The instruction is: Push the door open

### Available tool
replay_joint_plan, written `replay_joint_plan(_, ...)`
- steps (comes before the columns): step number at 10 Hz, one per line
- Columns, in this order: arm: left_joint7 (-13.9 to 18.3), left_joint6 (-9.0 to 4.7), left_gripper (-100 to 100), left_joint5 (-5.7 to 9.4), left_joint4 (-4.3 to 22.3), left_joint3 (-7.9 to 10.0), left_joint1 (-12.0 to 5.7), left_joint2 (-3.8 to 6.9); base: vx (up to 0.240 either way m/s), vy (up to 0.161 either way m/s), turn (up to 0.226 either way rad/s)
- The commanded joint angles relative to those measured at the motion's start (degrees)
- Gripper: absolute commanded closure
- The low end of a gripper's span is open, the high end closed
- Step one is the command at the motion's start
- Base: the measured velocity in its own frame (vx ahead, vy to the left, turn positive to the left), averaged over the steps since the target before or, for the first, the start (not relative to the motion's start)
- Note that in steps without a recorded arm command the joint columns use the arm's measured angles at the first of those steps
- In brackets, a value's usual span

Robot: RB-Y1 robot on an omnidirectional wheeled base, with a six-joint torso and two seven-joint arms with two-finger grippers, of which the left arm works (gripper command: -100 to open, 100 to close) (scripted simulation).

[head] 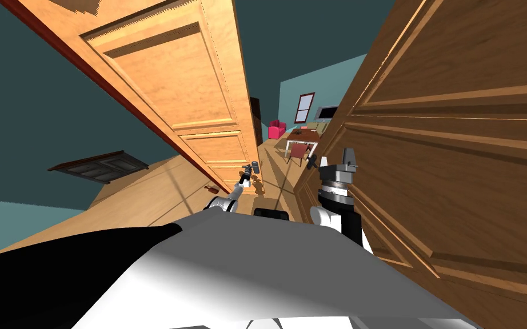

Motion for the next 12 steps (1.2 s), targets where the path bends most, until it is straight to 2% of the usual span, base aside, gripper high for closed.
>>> replay_joint_plan(1, -0.2, 0.22, 100, 0.2, -1.2, 0.87, 0.41, 0.58, 0.159, -0.107, 0.04)
replay_joint_plan(4, -0.5, 0.18, 100, 0.42, -1.0, 1.81, 0.43, 0.88, 0.161, -0.089, 0.045)
replay_joint_plan(5, -0.3, 0.36, 100, 0.41, -0.9, 1.6, 0.6, 1.0, 0.066, -0.034, 0.029)
replay_joint_plan(6, -1.6, 0.09, 100, 0.58, -0.7, 2.69, 0.18, 0.34, 0.119, -0.031, 0.121)
replay_joint_plan(9, -3.8, -0.2, 100, 0.8, -0.4, 4.3, -0.37, -1.04, 0.172, -0.028, 0.107)
replay_joint_plan(12, -7.0, -0.63, 100, 1.12, 0.1, 6.64, -1.17, -3.1, 0.188, -0.061, 0.142)
